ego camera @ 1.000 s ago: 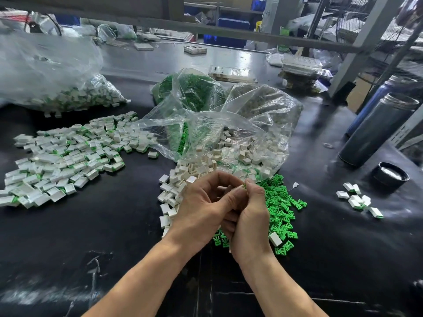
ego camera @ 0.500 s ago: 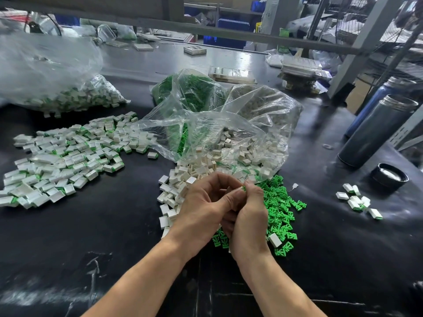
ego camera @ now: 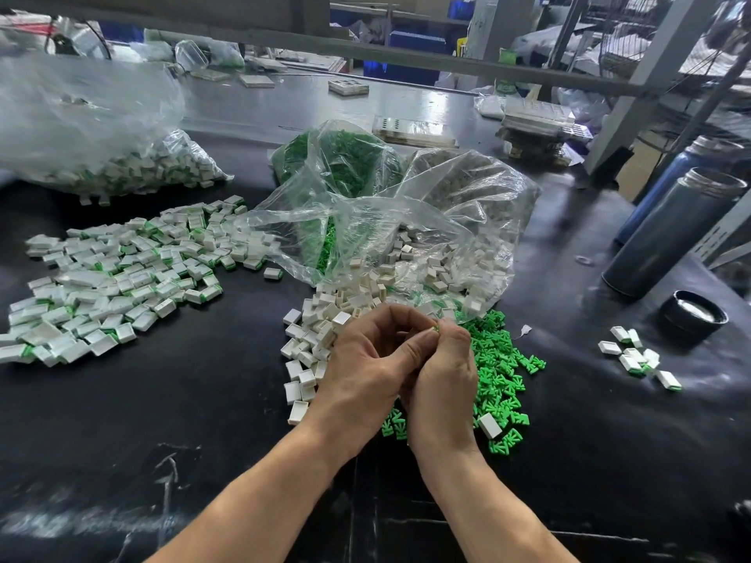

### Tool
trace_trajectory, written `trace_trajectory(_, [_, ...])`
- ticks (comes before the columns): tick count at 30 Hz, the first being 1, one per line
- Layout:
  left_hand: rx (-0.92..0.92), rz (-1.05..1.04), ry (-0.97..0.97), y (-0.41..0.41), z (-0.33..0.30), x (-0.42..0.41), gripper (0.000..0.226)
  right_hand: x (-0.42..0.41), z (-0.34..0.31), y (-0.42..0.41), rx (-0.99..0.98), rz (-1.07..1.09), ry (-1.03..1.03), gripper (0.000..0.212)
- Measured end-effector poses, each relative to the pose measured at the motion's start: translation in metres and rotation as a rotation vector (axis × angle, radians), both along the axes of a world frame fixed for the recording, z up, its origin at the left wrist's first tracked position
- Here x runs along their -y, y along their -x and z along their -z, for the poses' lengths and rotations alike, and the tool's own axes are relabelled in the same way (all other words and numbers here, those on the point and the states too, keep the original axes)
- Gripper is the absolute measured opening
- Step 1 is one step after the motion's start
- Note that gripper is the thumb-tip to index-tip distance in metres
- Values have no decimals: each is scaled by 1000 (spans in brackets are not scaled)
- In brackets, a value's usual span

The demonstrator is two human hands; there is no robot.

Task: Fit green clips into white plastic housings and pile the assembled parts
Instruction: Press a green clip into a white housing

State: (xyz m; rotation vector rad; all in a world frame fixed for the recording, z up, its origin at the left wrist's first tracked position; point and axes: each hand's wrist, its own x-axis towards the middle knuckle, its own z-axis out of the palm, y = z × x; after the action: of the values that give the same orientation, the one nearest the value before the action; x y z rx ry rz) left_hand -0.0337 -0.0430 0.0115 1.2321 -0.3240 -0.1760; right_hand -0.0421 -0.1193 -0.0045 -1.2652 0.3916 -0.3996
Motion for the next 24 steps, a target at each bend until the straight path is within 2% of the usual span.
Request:
trace_trajectory(13, [14, -11, -20, -1, 4, -2, 4, 0, 1, -1, 53, -10, 62, 45])
trace_trajectory(24, [2, -4, 5, 0, 4, -1, 7, -1, -5, -1, 84, 13, 109, 48])
